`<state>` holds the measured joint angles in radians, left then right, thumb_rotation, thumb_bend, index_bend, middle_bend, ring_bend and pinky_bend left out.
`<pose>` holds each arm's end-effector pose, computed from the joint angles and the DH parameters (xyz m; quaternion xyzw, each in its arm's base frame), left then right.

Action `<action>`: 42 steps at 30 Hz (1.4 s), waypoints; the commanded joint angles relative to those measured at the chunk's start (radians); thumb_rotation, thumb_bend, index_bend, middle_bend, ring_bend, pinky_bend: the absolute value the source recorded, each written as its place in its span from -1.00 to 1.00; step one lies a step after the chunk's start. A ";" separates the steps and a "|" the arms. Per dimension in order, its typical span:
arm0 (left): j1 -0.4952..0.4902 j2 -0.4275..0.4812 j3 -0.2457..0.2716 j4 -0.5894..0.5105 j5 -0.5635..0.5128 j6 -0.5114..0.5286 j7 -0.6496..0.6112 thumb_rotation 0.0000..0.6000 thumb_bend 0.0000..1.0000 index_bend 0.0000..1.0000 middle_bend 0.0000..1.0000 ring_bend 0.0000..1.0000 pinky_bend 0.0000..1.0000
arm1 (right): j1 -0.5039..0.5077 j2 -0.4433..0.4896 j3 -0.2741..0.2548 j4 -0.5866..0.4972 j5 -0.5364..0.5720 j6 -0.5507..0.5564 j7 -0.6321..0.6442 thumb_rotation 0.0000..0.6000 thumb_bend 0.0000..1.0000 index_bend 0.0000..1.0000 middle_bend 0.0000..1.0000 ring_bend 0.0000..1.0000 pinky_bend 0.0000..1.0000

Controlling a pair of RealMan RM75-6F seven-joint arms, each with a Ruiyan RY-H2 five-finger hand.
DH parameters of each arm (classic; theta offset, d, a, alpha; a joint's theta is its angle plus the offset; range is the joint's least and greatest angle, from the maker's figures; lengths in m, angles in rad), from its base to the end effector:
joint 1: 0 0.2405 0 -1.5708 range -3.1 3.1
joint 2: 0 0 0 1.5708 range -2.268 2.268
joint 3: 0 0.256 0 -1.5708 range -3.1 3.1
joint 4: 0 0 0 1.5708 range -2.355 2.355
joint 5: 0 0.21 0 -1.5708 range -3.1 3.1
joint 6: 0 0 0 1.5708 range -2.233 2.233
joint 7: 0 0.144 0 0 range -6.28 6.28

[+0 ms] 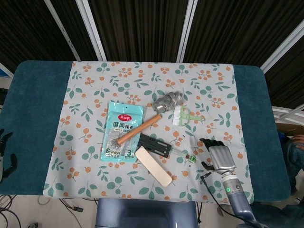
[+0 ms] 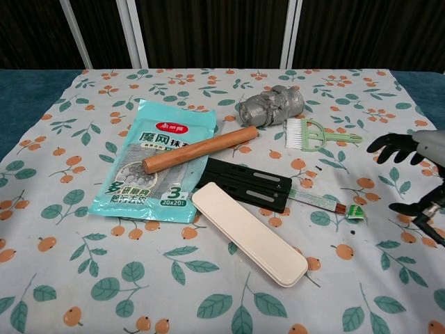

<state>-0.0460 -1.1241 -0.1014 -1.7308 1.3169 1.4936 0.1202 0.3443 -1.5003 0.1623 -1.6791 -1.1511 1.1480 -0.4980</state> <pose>-0.3137 0.1755 0.1629 -0.5233 -0.4282 -0.3594 0.6431 -0.2248 -0.2532 0.0105 0.6611 -0.4527 0.3257 0.5019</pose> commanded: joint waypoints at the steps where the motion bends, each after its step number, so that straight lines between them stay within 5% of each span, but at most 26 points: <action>1: 0.000 0.000 0.000 -0.001 -0.002 -0.002 0.001 1.00 0.15 -0.77 -0.98 -0.97 -1.00 | 0.048 -0.072 0.037 -0.021 0.118 -0.016 -0.081 1.00 -0.36 -0.48 -0.39 -0.44 -0.51; 26: -0.002 0.007 -0.004 -0.016 -0.025 -0.013 0.000 1.00 0.16 -0.77 -0.98 -0.97 -1.00 | 0.148 -0.284 0.043 0.105 0.198 0.023 -0.131 1.00 -0.29 -0.27 -0.17 -0.27 -0.51; 42: -0.002 0.010 -0.003 -0.023 -0.029 -0.015 -0.001 1.00 0.16 -0.77 -0.98 -0.97 -1.00 | 0.172 -0.307 0.034 0.156 0.234 0.015 -0.139 1.00 -0.29 -0.24 -0.17 -0.23 -0.51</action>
<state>-0.0480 -1.1142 -0.1047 -1.7536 1.2876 1.4782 0.1188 0.5159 -1.8064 0.1973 -1.5241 -0.9179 1.1642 -0.6372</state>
